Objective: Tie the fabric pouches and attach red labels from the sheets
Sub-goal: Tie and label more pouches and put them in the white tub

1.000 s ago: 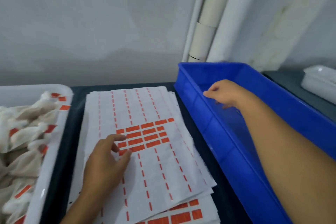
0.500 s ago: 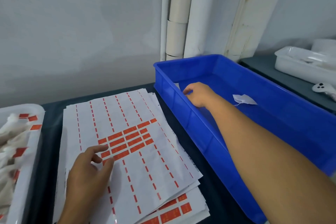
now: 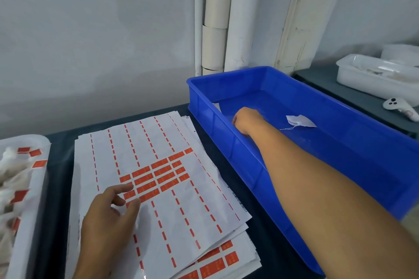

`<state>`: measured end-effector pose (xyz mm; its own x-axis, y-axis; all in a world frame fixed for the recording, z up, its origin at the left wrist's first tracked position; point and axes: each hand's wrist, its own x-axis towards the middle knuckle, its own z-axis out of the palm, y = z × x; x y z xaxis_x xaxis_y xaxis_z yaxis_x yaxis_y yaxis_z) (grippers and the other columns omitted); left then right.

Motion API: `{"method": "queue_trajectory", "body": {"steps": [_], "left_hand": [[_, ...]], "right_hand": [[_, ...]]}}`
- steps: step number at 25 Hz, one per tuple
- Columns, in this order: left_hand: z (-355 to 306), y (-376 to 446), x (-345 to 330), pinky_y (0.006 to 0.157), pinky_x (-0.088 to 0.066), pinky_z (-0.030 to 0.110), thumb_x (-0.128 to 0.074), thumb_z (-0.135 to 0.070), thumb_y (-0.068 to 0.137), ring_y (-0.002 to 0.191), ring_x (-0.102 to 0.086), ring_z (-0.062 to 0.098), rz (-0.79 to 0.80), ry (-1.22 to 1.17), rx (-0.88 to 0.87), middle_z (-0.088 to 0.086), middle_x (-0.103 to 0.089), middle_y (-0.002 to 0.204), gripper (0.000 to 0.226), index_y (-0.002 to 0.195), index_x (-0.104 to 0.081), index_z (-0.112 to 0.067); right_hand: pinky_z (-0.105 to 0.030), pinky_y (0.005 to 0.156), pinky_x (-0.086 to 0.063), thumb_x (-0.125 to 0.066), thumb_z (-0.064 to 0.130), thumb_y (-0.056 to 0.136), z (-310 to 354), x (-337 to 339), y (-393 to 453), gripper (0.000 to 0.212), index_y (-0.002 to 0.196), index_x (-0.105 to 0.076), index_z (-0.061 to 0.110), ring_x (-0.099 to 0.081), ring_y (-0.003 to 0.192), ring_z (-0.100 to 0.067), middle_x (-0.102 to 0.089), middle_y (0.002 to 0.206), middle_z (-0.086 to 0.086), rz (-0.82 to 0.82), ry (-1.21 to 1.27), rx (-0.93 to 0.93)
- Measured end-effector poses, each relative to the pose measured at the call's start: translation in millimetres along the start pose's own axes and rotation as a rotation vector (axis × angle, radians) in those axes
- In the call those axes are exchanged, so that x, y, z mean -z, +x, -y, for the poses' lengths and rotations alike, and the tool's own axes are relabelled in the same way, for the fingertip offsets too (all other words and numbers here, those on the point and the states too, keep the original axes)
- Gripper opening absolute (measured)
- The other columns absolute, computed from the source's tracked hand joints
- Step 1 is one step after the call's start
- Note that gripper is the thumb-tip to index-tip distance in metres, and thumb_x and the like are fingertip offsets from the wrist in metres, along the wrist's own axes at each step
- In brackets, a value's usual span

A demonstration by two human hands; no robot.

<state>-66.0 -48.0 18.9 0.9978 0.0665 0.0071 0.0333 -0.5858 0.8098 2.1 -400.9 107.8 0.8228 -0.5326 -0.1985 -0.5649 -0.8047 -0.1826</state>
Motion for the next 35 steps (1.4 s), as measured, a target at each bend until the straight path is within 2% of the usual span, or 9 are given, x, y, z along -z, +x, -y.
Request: {"method": "queue_trajectory", "body": {"steps": [4,10,12,15,19,23,30,32,35], "left_hand": [[1.7,0.8,-2.2,0.064,-0.053,0.031,-0.08,-0.031,0.085,0.076,-0.059,0.017,-0.011,-0.01,0.005,-0.002,-0.062,0.105,0.038,0.117,-0.059,-0.034],[-6.5,-4.1,-2.3,0.059,-0.052,0.022,-0.075,-0.035,0.088,0.075,-0.066,0.018,-0.031,-0.12,-0.04,-0.012,-0.065,0.104,0.034,0.117,-0.058,-0.037],[-6.9,-5.3,-1.2,0.063,-0.053,0.019,-0.069,-0.046,0.088,0.08,-0.07,0.014,-0.042,-0.165,-0.073,-0.018,-0.066,0.105,0.03,0.115,-0.058,-0.038],[-7.0,-6.5,3.3,0.08,-0.062,0.026,-0.054,-0.062,0.094,0.099,-0.073,0.009,0.025,-0.481,-0.075,-0.019,-0.072,0.112,0.033,0.12,-0.058,-0.042],[-11.2,-1.9,10.5,0.082,-0.061,0.034,-0.044,-0.049,0.106,0.109,-0.072,0.024,0.118,-0.942,0.029,0.002,-0.073,0.12,0.034,0.127,-0.064,-0.03],[-6.2,-0.4,12.5,0.083,-0.063,0.046,-0.062,-0.043,0.098,0.1,-0.073,0.026,0.06,-0.741,0.032,0.001,-0.076,0.108,0.024,0.115,-0.071,-0.029],[0.2,-0.4,11.0,0.07,-0.061,0.022,-0.065,-0.037,0.096,0.092,-0.072,0.009,-0.04,-0.648,0.067,-0.012,-0.074,0.096,0.011,0.104,-0.069,-0.031],[-0.2,-1.3,8.4,0.065,-0.057,0.014,-0.065,-0.032,0.097,0.09,-0.069,0.006,-0.058,-0.559,0.011,-0.015,-0.072,0.094,0.006,0.103,-0.067,-0.031],[-1.4,-3.1,4.4,0.067,-0.061,0.025,-0.06,-0.027,0.101,0.086,-0.067,0.013,-0.002,-0.478,-0.061,-0.01,-0.068,0.091,0.005,0.102,-0.065,-0.029]], "right_hand": [[-0.031,0.052,-0.036,-0.052,0.025,0.104,15.9,24.5,-15.6,0.012,0.104,-0.055,0.013,-0.049,0.069,-0.019,-0.056,0.091,-0.004,-0.298,0.123,-0.003],[-0.03,0.074,-0.054,-0.055,0.026,0.101,67.4,54.8,-64.3,0.018,0.105,-0.071,0.02,-0.063,0.086,-0.009,-0.066,0.089,0.013,-0.659,0.628,0.476],[-0.017,0.068,-0.051,-0.062,0.029,0.098,88.8,49.7,-88.4,0.014,0.1,-0.074,0.022,-0.061,0.079,0.003,-0.067,0.082,0.018,-0.582,0.848,0.631],[-0.014,0.059,-0.051,-0.066,0.032,0.098,114.4,14.6,-121.4,0.008,0.095,-0.073,0.03,-0.063,0.07,0.002,-0.068,0.078,0.015,-0.218,0.997,0.768],[-0.018,0.062,-0.053,-0.064,0.035,0.1,135.1,-55.9,-145.0,0.009,0.098,-0.072,0.031,-0.066,0.074,-0.005,-0.069,0.085,0.013,0.154,0.964,0.786],[-0.018,0.06,-0.055,-0.065,0.035,0.1,133.4,-94.1,-143.2,0.01,0.104,-0.073,0.032,-0.068,0.066,-0.01,-0.07,0.078,0.012,0.232,1.013,0.689],[-0.011,0.061,-0.052,-0.053,0.06,0.092,115.7,-113.8,-142.3,0.028,0.088,-0.066,0.035,-0.069,0.072,-0.001,-0.069,0.075,0.021,0.12,0.827,0.678],[-0.014,0.061,-0.054,-0.053,0.052,0.099,114.0,-115.3,-141.2,0.028,0.082,-0.065,0.033,-0.067,0.067,-0.006,-0.067,0.07,0.012,0.155,0.883,0.651],[-0.018,0.061,-0.053,-0.052,0.04,0.105,114.9,-112.1,-142.0,0.037,0.072,-0.062,0.03,-0.06,0.058,-0.008,-0.06,0.063,0.003,0.307,1.081,0.59]]}}
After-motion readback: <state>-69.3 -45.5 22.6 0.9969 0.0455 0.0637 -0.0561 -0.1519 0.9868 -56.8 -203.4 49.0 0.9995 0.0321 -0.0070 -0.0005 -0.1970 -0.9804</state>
